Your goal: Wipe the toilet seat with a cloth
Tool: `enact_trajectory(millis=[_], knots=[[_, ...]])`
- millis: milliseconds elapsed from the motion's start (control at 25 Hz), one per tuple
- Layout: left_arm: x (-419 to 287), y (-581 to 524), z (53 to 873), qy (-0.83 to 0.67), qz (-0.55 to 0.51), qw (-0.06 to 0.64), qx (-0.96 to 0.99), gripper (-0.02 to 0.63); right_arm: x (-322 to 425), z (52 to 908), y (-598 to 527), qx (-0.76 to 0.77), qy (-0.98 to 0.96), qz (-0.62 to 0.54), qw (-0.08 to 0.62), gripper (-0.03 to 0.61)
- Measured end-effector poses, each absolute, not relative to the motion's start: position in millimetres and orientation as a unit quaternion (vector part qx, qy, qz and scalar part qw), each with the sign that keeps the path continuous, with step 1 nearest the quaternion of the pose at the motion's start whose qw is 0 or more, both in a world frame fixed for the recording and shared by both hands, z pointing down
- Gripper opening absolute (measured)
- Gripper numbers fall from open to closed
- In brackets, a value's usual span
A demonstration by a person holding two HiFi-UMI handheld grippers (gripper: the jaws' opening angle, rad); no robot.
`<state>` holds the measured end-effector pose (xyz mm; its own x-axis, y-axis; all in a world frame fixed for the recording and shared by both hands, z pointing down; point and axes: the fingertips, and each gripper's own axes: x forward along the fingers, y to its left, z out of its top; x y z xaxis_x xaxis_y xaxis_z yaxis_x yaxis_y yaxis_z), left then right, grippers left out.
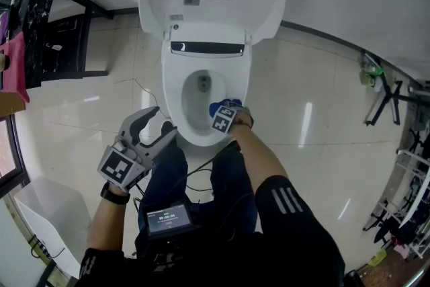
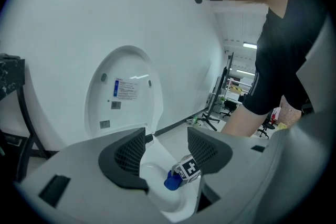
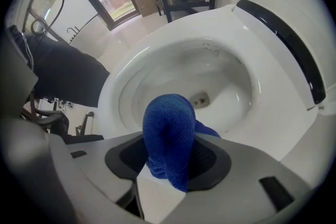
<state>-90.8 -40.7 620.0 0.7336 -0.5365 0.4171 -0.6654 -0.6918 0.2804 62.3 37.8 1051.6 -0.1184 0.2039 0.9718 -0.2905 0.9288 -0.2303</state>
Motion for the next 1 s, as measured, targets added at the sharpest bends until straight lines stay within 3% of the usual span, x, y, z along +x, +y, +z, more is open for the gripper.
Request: enact_trajectory(millis=[160,320,560,1000], knots=[[-93.0,-40.2,610.9,-0.331,0.153,0.206,0.908,0.249,47.9,1040.9,58.3,0.045,-0.748,0.265,0.607,0.219],[-99.1,-44.3,597.0,-0.335,0.147,0.2,0.909,0.249,44.4,1001.4,13.2,0.157,-0.792,0.289,0.515,0.219],[-103.7,-56.2,564.5,-0.338,0.132,0.189,0.912,0.249,49.4,884.7,-77.4,0.293,-0.838,0.3,0.348,0.219],[-108.9,-68.3,476.3,-0.309,0.139,0.107,0.935,0.249,47.1,618.2,-138.4,0.372,-0.878,0.261,0.151,0.218]])
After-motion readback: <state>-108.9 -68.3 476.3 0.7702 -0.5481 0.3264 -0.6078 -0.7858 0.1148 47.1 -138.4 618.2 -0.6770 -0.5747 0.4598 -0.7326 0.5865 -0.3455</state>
